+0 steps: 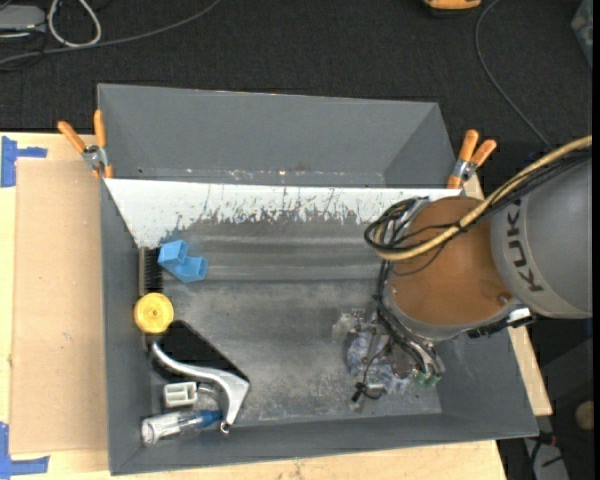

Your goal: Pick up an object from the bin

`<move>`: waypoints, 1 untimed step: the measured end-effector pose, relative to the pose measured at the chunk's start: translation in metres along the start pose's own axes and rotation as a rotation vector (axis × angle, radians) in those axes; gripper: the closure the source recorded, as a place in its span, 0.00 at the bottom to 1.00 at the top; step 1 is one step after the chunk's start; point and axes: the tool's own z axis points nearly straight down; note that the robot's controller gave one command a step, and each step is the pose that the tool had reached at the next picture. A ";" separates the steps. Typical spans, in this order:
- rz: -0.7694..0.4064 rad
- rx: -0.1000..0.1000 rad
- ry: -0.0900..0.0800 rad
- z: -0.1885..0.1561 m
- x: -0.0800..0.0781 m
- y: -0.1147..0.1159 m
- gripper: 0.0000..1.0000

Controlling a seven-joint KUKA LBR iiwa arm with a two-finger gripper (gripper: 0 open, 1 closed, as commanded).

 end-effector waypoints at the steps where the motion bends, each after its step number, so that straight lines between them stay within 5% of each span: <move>1: 0.000 0.000 -0.005 -0.002 -0.001 0.000 0.00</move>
Offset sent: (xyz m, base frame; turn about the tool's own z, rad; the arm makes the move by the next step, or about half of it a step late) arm 0.0205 -0.1014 -0.0657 -0.2052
